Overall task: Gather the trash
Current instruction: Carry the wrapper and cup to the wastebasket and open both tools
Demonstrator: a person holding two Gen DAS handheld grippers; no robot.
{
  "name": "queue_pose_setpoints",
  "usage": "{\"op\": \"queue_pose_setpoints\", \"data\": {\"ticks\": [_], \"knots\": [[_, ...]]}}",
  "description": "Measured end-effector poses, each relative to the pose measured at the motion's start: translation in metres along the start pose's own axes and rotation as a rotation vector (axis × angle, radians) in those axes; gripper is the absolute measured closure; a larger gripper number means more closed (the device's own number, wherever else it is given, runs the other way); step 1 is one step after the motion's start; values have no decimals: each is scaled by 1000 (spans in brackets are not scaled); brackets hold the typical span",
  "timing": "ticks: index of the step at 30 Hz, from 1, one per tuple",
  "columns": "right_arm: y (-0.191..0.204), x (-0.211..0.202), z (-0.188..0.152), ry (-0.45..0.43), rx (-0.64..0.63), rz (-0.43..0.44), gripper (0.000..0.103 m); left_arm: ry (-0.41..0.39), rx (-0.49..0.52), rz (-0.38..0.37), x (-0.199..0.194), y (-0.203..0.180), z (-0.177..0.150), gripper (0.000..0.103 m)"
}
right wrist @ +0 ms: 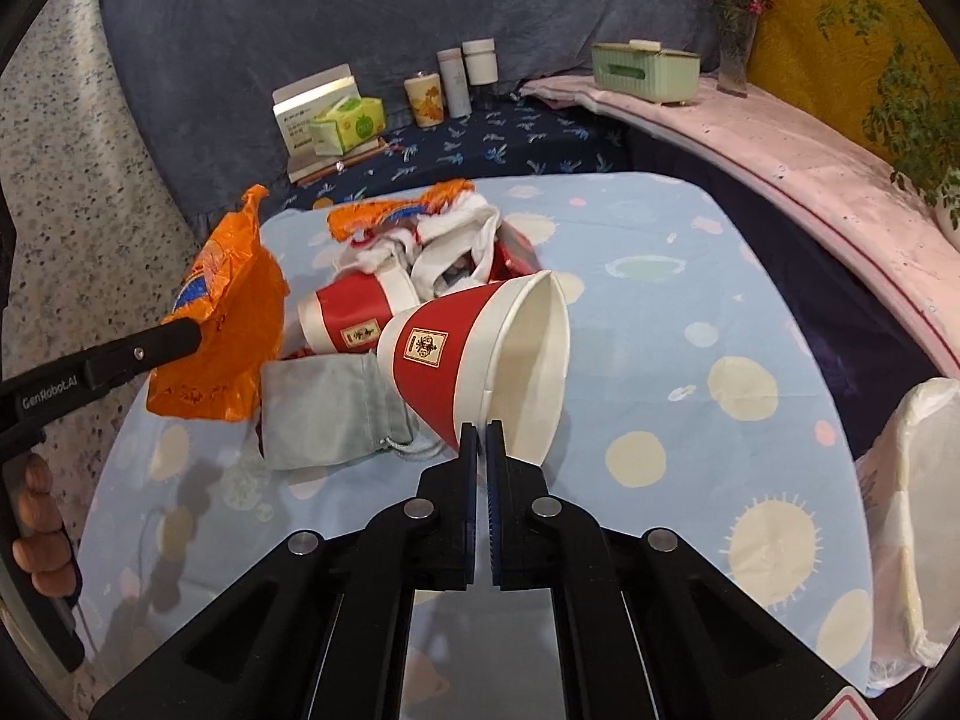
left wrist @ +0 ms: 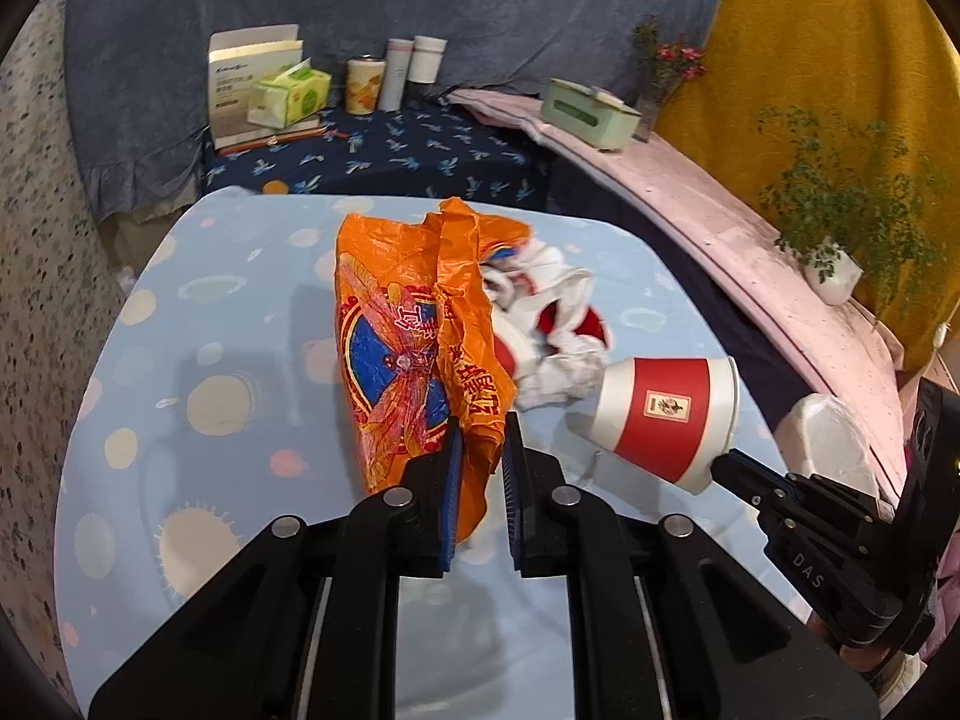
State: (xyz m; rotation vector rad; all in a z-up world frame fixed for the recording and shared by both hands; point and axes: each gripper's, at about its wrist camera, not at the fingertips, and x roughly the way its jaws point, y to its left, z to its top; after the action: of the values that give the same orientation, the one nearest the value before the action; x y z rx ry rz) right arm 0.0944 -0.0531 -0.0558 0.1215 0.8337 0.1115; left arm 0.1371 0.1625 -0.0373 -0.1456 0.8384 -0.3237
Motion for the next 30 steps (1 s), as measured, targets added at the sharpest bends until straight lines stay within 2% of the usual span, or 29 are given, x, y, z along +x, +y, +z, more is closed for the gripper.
{"op": "queue_pose_setpoints", "data": {"ticks": [8, 14, 24, 30], "knots": [[-25, -51, 6, -80, 59, -78, 100, -11, 68, -78, -14, -61, 0, 91], [-60, -89, -2, -123, 134, -155, 100, -3, 147, -149, -20, -119, -10, 91], [-159, -147, -30, -170, 271, -294, 100, 22, 298, -271, -8, -238, -29, 91], [-210, -158, -45, -173, 340, -362, 100, 56, 340, -330, 7, -282, -32, 91]]}}
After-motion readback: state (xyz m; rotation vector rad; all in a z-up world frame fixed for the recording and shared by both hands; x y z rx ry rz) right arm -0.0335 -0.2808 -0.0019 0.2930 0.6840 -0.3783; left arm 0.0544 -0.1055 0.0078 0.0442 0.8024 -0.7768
